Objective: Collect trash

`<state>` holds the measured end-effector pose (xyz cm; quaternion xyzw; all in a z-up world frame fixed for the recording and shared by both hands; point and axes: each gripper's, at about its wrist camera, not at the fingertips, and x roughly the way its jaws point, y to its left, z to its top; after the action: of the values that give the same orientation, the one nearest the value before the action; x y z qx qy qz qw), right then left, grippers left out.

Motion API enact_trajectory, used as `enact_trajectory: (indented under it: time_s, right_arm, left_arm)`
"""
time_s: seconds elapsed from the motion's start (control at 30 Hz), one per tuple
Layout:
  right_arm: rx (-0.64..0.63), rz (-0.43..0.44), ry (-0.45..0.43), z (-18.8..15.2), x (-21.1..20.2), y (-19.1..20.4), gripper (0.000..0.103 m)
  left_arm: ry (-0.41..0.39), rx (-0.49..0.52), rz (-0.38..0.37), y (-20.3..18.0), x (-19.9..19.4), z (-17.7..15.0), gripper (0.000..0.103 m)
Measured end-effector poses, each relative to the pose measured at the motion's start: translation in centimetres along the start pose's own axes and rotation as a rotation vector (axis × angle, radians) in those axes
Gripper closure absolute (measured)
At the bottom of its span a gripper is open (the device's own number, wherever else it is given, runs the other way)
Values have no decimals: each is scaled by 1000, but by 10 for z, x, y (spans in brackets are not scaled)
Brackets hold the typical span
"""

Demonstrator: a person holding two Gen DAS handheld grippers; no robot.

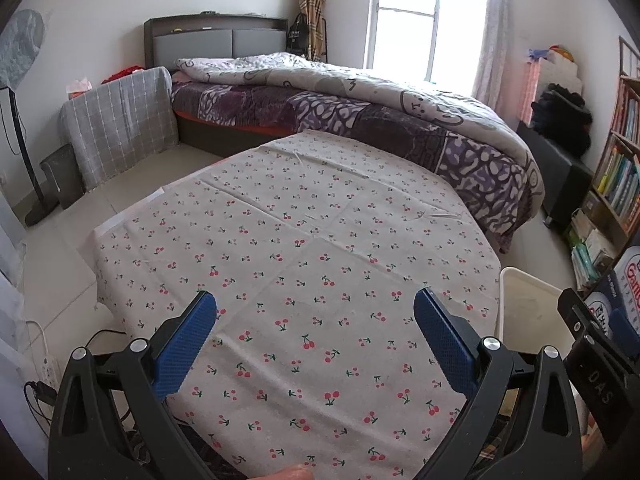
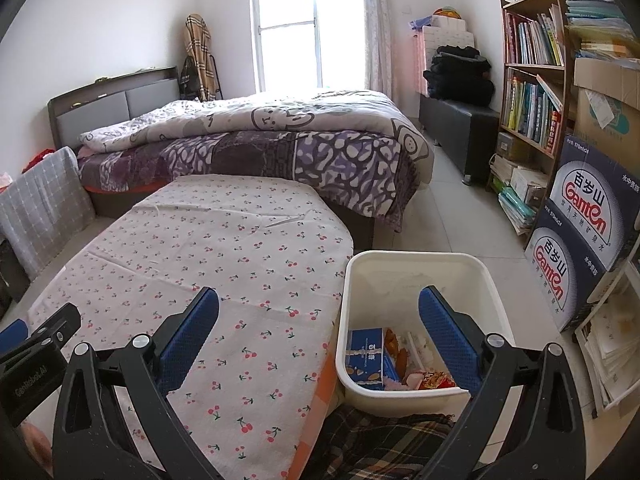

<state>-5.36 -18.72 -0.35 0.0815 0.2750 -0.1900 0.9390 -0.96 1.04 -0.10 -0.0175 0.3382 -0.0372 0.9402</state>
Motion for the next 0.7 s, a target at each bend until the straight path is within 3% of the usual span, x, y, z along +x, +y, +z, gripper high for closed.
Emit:
enact_trajectory:
  time_s: [0.7]
  right_arm:
    - [2,7,3,-1,-1,7,7]
  left_arm:
    - [-10,9,10,1,-5,-2,7]
